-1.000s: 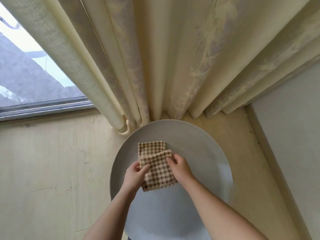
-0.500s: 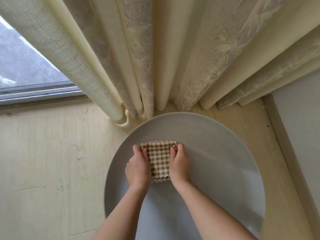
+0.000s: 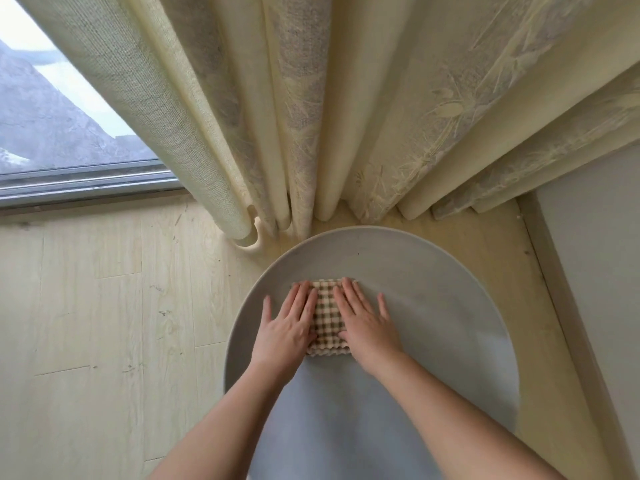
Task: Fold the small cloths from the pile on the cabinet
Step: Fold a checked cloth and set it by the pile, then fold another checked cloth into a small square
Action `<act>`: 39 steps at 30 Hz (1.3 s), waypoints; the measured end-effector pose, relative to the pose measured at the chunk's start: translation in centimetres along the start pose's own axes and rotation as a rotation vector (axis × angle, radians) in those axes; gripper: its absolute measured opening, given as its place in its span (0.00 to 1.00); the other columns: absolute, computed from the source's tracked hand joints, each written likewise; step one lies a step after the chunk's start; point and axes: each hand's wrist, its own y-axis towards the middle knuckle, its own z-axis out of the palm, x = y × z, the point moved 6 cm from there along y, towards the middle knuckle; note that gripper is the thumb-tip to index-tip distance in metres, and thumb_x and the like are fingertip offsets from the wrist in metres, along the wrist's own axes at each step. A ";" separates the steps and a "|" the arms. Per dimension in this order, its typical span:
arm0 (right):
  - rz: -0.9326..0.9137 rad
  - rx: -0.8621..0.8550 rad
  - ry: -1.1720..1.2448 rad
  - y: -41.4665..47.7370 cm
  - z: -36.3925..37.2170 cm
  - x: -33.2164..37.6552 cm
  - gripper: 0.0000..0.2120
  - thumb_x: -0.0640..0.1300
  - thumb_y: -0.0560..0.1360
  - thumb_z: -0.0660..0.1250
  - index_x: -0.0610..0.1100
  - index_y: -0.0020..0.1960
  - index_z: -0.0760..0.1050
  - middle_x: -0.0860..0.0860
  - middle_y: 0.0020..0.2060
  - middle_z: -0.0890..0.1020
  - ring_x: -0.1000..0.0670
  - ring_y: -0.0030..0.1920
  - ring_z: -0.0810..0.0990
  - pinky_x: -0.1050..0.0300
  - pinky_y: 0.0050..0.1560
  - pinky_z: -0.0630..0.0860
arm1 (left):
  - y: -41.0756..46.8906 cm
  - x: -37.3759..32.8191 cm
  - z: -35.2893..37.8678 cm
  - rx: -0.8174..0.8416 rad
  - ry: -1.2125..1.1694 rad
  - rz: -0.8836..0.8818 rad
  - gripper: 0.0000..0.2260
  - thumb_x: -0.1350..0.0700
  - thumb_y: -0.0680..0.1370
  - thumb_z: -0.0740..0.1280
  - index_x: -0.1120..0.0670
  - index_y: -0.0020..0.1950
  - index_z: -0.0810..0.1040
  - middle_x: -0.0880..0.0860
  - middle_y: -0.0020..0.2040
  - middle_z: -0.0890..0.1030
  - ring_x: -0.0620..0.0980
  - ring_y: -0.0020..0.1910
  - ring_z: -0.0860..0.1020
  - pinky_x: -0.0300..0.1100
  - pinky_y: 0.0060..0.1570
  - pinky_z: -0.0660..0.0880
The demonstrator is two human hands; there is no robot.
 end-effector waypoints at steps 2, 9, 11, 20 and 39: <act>0.043 0.094 -0.032 -0.1 -0.5 0.2 0.39 0.50 0.82 0.59 0.46 0.79 0.35 0.51 0.79 0.36 0.51 0.79 0.37 0.37 0.75 0.41 | 0.3 -0.1 -0.1 0.116 0.028 0.003 0.33 0.47 0.82 0.56 0.55 0.79 0.40 0.54 0.80 0.43 0.52 0.79 0.43 0.63 0.73 0.48; 0.109 -0.011 0.083 -7.1 -7.3 1.3 0.38 0.52 0.81 0.60 0.48 0.80 0.37 0.52 0.79 0.37 0.50 0.79 0.37 0.40 0.76 0.40 | -4.3 -1.1 -8.1 0.095 -0.046 -0.029 0.35 0.41 0.82 0.55 0.53 0.79 0.39 0.54 0.79 0.37 0.50 0.74 0.32 0.57 0.76 0.41; 0.095 -0.074 0.118 -10.4 -11.0 2.2 0.37 0.53 0.81 0.59 0.50 0.80 0.39 0.51 0.79 0.38 0.49 0.79 0.36 0.41 0.76 0.40 | -7.1 -1.8 -12.7 0.003 -0.092 -0.043 0.34 0.41 0.81 0.56 0.52 0.80 0.43 0.53 0.80 0.41 0.50 0.76 0.35 0.55 0.76 0.42; -0.152 -0.502 0.208 -26.8 -28.6 10.7 0.34 0.56 0.79 0.62 0.51 0.80 0.51 0.47 0.80 0.51 0.44 0.79 0.48 0.39 0.75 0.48 | -25.5 -4.8 -30.9 -0.531 -0.228 -0.069 0.25 0.43 0.78 0.60 0.53 0.72 0.68 0.55 0.75 0.67 0.57 0.76 0.61 0.61 0.71 0.61; -0.406 -0.758 0.226 -41.9 -32.9 46.4 0.33 0.58 0.78 0.59 0.55 0.79 0.52 0.49 0.79 0.54 0.47 0.79 0.48 0.42 0.75 0.47 | -59.9 15.2 -39.8 -0.868 -0.191 -0.126 0.20 0.44 0.79 0.55 0.51 0.68 0.65 0.56 0.71 0.70 0.57 0.74 0.63 0.63 0.69 0.64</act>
